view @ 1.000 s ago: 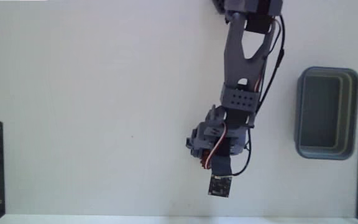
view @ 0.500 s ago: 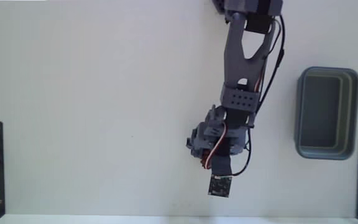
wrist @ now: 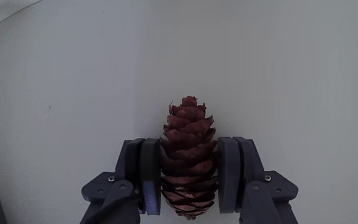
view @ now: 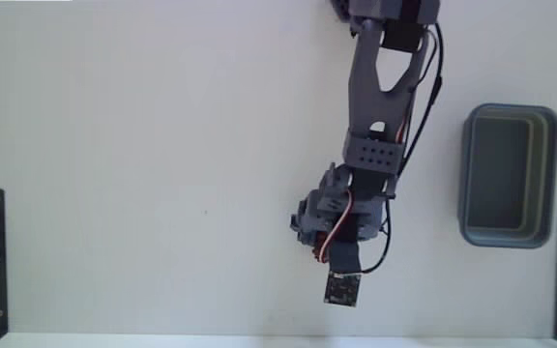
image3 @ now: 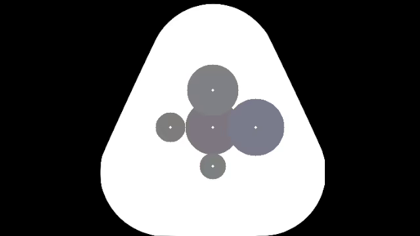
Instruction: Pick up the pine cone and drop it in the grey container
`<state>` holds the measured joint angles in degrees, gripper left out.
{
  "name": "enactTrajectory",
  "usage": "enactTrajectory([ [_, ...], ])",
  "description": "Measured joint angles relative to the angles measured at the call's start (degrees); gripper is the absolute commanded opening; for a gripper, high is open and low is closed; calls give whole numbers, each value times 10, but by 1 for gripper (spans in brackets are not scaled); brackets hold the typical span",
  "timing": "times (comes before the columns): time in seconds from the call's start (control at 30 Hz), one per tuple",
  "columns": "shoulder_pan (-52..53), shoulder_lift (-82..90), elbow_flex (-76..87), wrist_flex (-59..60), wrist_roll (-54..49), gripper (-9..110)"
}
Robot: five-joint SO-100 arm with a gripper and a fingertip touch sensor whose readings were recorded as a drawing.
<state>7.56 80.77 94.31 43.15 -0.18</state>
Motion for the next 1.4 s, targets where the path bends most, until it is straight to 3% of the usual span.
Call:
enactTrajectory([
  [0.8, 0, 0, 0, 6, 0, 48],
  [1.4, 0, -1, -175, 196, 0, 48],
])
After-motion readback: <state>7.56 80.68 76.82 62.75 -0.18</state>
